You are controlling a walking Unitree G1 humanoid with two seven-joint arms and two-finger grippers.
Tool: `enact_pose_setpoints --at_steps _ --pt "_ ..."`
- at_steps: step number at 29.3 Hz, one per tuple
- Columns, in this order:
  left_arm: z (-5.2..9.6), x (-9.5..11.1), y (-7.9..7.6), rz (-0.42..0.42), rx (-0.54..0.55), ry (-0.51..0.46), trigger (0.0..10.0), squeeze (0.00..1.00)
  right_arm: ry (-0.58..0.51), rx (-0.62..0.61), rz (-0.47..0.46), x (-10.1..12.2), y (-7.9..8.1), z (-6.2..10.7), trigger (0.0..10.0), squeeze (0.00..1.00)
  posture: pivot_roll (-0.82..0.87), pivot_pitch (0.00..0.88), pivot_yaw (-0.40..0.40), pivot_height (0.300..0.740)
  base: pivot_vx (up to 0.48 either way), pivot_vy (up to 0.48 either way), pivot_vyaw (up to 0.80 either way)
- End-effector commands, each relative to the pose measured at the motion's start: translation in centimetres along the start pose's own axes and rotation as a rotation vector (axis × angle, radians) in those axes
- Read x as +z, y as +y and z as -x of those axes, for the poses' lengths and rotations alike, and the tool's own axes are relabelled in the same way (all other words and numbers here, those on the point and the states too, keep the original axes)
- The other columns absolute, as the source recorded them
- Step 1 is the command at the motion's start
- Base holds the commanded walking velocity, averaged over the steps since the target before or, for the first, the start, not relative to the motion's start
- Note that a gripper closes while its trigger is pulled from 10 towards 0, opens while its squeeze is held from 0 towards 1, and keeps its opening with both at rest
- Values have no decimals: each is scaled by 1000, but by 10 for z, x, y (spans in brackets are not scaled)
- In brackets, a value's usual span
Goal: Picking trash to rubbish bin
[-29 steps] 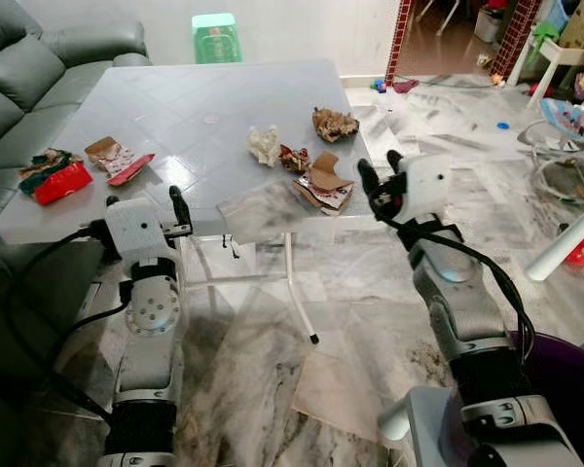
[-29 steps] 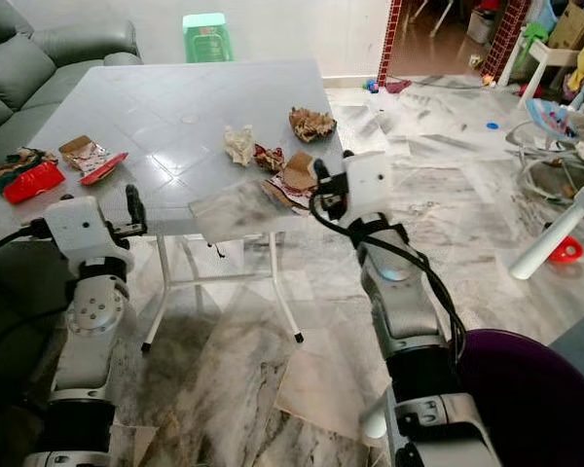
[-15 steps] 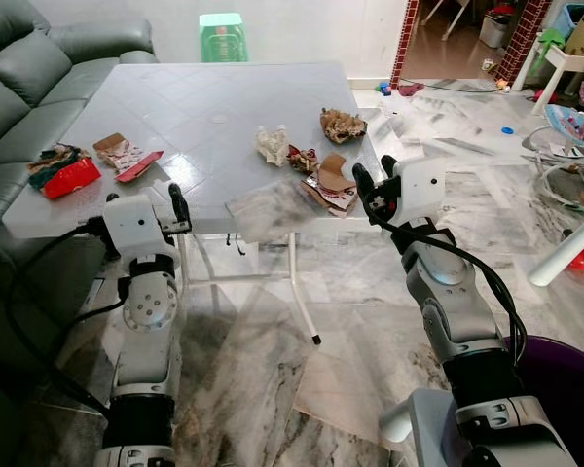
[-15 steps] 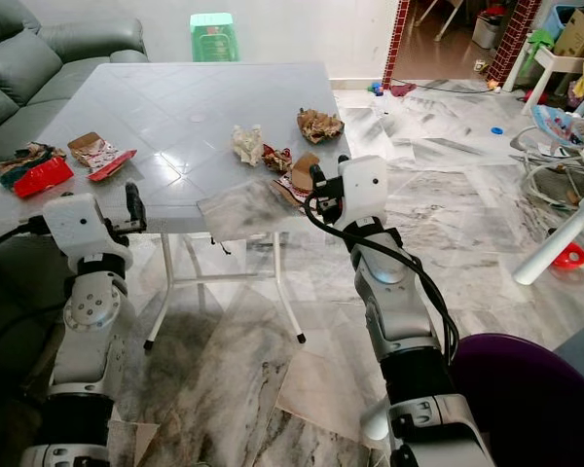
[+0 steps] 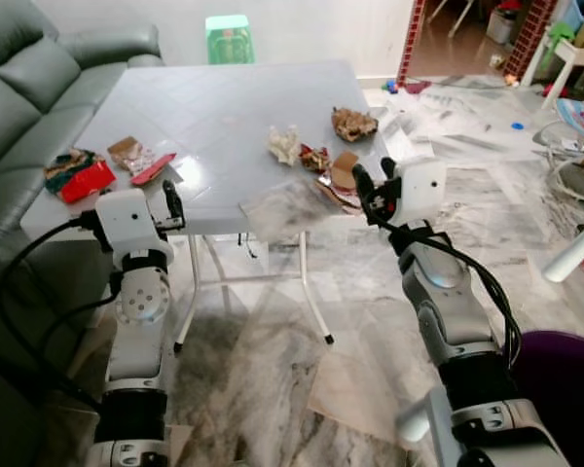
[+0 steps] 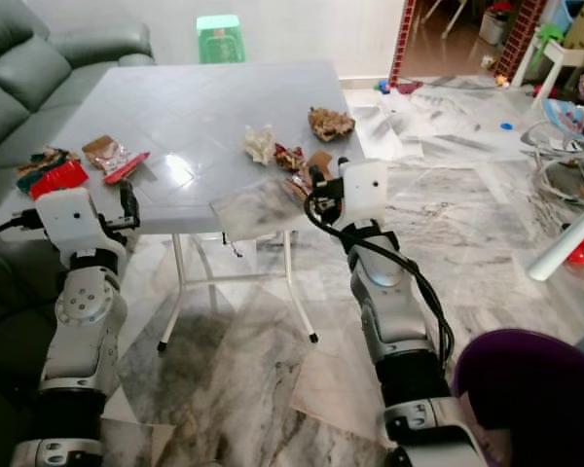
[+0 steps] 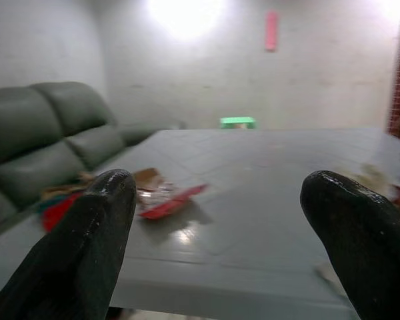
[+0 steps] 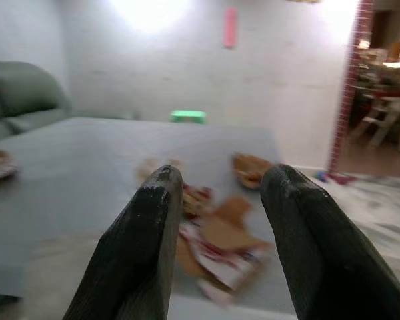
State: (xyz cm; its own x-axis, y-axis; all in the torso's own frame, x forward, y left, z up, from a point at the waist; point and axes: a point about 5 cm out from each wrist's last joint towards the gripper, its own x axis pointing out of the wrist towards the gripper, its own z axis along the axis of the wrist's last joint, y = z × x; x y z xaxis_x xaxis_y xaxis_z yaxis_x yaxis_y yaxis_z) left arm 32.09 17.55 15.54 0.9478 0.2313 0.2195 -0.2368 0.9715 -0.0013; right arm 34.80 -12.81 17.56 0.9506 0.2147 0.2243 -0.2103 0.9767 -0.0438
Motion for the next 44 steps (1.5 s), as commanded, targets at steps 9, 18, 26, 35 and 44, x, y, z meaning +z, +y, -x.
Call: enact_pose_setpoints --at_steps 9,18,26,35,44 --pt "-3 1 8 -26 8 5 10000 0 -19 2 -20 3 5 -3 10000 0 -61 4 26 740 0 480 0" --pt "-2 1 7 -29 2 11 10000 0 -19 -7 -22 3 4 -1 10000 0 -63 10 30 740 0 480 0" --pt "-1 2 6 -43 -5 0 10000 0 -15 -1 -21 2 6 0 10000 0 -58 15 27 740 0 257 0" --pt "0 7 2 -36 -55 -24 10000 0 -14 0 -28 1 6 0 10000 0 -54 22 28 740 0 0 0" --pt "2 10 0 -16 -60 -27 10000 0 -10 2 -31 0 6 1 10000 0 -53 27 25 740 0 0 0"
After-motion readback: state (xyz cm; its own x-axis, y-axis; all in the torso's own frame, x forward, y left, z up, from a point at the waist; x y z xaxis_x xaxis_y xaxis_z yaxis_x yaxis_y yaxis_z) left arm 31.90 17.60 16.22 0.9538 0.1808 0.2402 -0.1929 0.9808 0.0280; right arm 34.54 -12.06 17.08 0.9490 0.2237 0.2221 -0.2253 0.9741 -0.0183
